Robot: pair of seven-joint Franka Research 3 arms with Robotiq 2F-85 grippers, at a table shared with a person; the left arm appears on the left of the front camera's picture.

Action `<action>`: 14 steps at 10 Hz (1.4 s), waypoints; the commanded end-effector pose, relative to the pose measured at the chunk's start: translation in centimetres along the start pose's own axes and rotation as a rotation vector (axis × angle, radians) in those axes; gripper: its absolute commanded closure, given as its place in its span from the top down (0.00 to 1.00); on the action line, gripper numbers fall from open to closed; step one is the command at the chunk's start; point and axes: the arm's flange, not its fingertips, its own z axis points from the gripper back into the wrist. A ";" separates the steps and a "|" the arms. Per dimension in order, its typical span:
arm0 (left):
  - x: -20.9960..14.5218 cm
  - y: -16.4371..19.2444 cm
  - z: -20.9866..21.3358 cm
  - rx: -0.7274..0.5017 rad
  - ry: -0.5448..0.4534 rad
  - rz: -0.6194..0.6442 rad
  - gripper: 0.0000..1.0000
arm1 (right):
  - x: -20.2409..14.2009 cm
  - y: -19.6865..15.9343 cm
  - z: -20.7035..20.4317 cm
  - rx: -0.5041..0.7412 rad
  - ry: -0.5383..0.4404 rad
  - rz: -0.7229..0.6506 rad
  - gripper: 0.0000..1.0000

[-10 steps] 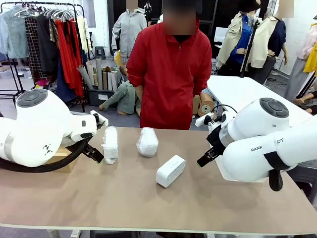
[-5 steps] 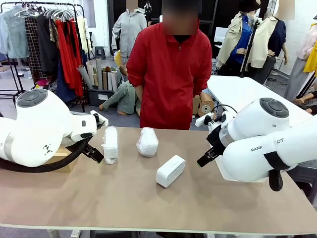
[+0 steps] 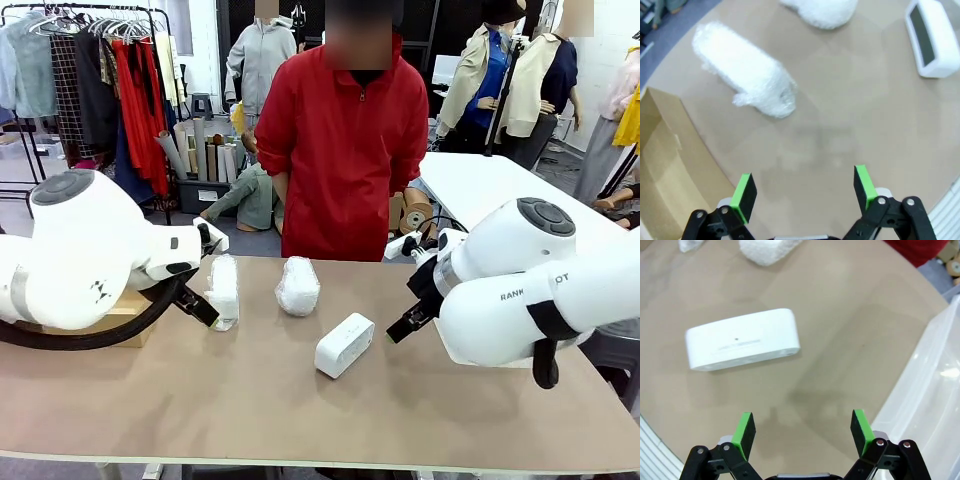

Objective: Separate and place wrapped and unwrapped clocks.
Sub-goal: Pick up the Digital clock indicated by the person.

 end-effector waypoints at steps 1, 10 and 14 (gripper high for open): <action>0.3 2.0 1.7 -0.091 0.010 -0.054 1.00 | 1.0 -1.4 1.5 0.095 0.002 0.009 1.00; 1.4 8.8 3.9 -0.332 -0.164 -0.500 1.00 | 5.2 -5.6 3.1 0.449 -0.107 0.243 1.00; 1.1 8.5 4.6 -0.345 -0.120 -0.477 1.00 | 5.1 -3.8 4.6 0.389 -0.087 0.218 1.00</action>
